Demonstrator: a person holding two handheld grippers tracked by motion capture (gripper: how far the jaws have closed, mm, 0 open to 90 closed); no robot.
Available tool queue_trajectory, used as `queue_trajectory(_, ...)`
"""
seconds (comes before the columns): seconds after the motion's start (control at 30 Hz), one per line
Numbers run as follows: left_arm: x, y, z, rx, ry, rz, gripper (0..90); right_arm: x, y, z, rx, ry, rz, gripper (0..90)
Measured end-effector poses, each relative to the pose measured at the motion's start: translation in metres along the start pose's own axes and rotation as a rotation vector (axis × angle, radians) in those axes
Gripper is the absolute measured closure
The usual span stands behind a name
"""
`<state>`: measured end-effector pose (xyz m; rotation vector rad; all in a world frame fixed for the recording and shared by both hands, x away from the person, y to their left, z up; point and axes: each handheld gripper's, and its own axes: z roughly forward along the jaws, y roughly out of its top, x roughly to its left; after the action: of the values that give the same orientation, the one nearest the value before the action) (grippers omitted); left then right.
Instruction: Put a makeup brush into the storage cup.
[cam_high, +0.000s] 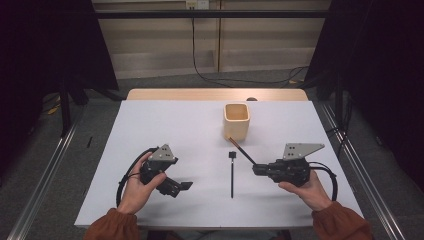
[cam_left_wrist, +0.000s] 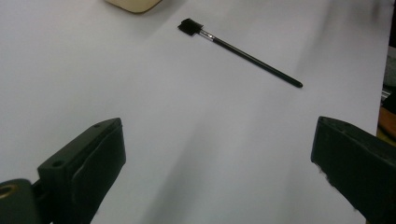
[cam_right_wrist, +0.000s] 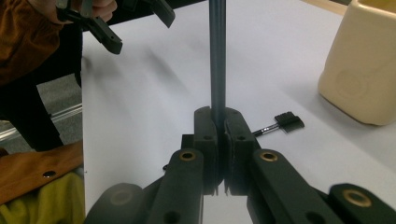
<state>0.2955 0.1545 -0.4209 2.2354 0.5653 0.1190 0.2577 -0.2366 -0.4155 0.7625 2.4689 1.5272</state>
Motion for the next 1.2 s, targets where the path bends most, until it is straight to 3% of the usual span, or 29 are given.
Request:
queue_trajectory(0.27, -0.006, -0.003, 0.001, -0.071, -0.023, -0.006, 3.0, 0.006, -0.001, 0.001, -0.019, 0.014, -0.011, 86.2)
queue_trajectory(0.4, -0.01, -0.003, 0.002, -0.136, 0.0, -0.014, 2.8, 0.006, -0.002, -0.001, -0.033, 0.017, -0.007, 86.2)
queue_trajectory(0.5, -0.013, -0.003, 0.001, -0.168, -0.017, -0.022, 2.8, 0.004, -0.007, -0.002, -0.033, 0.017, 0.006, 86.2)
queue_trajectory(0.73, -0.021, 0.0, 0.002, -0.263, 0.005, -0.026, 2.7, 0.004, -0.007, -0.003, -0.052, 0.02, 0.012, 86.2)
queue_trajectory(0.87, -0.021, 0.001, 0.005, -0.277, -0.024, -0.046, 2.0, 0.004, -0.007, -0.003, -0.06, 0.023, 0.012, 86.2)
queue_trajectory(0.97, -0.023, 0.002, 0.008, -0.291, -0.004, -0.042, 2.2, 0.005, -0.007, -0.002, -0.058, 0.027, 0.012, 86.1)
queue_trajectory(1.2, -0.03, 0.009, 0.01, -0.327, -0.021, -0.034, 2.2, 0.005, -0.007, -0.002, -0.065, 0.027, 0.011, 86.2)
